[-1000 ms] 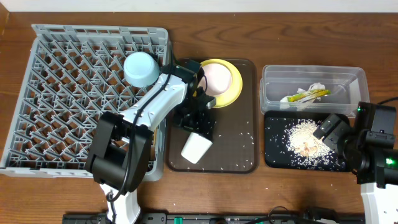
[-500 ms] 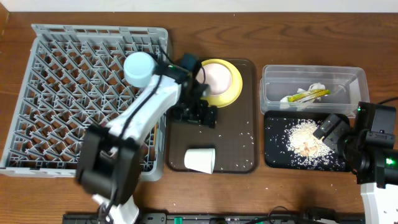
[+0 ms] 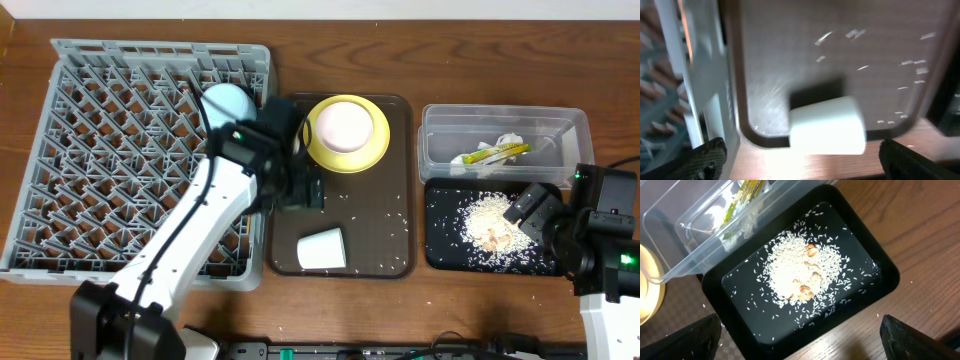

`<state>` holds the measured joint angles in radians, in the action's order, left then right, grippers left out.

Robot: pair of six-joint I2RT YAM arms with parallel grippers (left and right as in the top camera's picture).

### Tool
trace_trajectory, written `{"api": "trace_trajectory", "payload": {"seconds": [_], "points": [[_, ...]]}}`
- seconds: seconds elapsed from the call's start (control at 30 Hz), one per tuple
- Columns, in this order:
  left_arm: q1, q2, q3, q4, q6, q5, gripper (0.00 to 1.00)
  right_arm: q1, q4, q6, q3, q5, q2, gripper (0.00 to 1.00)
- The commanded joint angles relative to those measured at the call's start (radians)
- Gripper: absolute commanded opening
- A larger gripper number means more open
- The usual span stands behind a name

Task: Sort waste into correct bins and load items into the dishwasher

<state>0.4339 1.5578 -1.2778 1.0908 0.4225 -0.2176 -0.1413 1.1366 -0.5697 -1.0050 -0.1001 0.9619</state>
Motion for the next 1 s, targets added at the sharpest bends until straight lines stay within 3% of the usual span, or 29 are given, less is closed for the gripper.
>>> {"api": "trace_trajectory", "payload": {"seconds": [0.0,0.07,0.27,0.77,0.97], "points": [[0.003,0.014,0.109,-0.012,0.001,0.069,0.89,-0.009,0.002,-0.001,-0.008,0.000,0.000,0.99],[0.003,0.014,0.154,-0.007,-0.064,0.068,0.78,-0.009,0.002,-0.001,-0.008,0.000,0.000,0.99],[0.006,0.014,0.237,0.011,-0.066,0.001,0.57,-0.009,0.001,-0.001,-0.008,0.000,0.000,0.99],[0.175,0.014,0.351,-0.081,-0.033,-0.082,0.62,-0.009,0.002,-0.001,-0.008,0.000,0.000,0.99],[0.265,0.014,0.352,-0.180,0.071,-0.082,0.64,-0.009,0.002,-0.001,-0.008,0.000,0.000,0.99]]}}
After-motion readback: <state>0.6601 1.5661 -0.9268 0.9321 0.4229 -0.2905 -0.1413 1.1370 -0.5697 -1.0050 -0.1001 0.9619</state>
